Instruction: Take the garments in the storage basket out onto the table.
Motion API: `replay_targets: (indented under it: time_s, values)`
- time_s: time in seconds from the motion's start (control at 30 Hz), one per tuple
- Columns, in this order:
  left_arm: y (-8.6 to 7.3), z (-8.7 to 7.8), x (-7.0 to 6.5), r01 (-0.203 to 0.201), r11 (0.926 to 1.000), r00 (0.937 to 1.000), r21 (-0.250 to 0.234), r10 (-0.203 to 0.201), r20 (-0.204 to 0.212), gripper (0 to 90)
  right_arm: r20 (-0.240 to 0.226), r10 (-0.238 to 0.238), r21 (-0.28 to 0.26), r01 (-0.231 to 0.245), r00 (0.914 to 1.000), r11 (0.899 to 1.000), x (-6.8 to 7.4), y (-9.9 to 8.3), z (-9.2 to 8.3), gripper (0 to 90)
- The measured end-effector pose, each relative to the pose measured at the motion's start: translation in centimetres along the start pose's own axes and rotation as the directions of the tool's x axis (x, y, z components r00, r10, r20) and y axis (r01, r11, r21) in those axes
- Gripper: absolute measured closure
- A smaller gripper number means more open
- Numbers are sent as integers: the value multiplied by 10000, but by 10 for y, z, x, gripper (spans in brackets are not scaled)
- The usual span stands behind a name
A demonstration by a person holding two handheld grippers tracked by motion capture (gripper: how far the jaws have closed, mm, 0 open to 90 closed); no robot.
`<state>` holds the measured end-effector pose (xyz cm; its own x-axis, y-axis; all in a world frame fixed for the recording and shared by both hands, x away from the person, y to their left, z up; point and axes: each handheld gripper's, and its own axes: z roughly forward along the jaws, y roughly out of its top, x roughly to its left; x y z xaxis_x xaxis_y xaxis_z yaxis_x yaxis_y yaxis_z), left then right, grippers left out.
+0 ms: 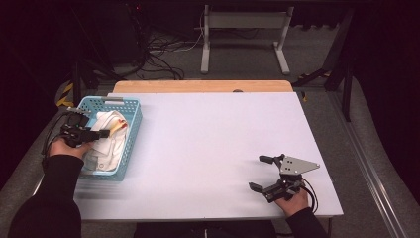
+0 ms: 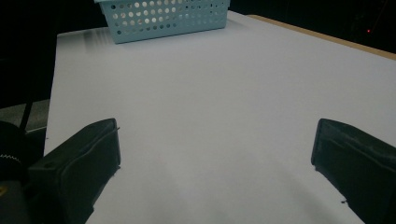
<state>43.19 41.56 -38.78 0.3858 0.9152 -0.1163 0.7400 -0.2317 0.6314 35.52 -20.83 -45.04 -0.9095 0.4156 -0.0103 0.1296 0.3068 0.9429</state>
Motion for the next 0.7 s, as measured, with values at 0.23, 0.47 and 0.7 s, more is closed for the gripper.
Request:
replay_targets:
  time_s: [0.23,0.47,0.7]
  values:
    - [-1,-15,-1,46,9941,10000,-1085,-51,-43,686,-23,-2,-25,2,10000,10000,0,0,0,19]
    - [-4,-29,-1,144,9769,9999,-2133,-160,-60,687,-26,-12,-26,12,10000,10000,0,0,0,19]
    - [-7,-40,-2,230,9524,9997,-3038,-237,13,687,-31,-29,-32,29,10000,10000,0,0,0,19]
